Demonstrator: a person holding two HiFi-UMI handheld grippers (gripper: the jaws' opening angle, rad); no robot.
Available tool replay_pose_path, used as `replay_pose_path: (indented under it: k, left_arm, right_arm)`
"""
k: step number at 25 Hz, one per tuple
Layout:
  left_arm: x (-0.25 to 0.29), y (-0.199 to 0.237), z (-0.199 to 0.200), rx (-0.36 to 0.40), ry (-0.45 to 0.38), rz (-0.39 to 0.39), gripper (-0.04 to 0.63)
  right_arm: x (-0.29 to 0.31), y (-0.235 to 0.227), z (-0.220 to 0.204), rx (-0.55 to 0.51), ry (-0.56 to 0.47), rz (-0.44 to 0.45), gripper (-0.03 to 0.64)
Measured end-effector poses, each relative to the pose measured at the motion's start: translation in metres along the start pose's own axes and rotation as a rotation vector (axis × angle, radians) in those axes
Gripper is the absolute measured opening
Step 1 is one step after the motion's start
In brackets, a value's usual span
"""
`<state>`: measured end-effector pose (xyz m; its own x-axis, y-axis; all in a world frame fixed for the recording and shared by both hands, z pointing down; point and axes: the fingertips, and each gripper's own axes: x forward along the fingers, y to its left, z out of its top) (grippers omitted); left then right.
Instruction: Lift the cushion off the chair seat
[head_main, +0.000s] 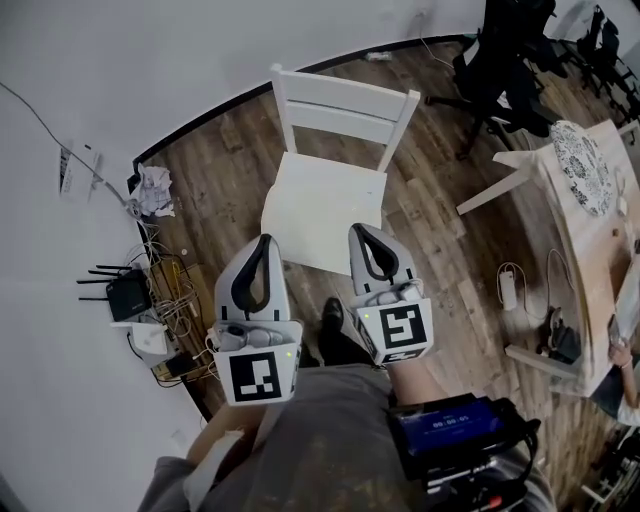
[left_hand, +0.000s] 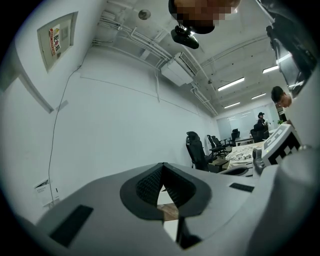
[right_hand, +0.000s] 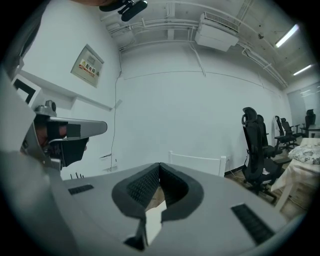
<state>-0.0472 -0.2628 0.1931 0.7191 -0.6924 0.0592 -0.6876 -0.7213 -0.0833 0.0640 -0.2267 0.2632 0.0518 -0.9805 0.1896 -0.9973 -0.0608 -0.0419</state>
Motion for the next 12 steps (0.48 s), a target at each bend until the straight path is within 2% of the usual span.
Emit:
replay_pose_path:
  k: [8,12]
  left_arm:
    - [0.037,0.006,-0.029,-0.001,0.051,-0.067,0.006]
    - [0.048,0.012,-0.056,0.009,0.092,-0.126,0.006]
  right_arm:
    - [0.032,-0.007,-0.017,0.02,0.05,-0.026,0.008]
    - [0.046,-0.006,-0.036,0.04,0.084,-0.056,0.008]
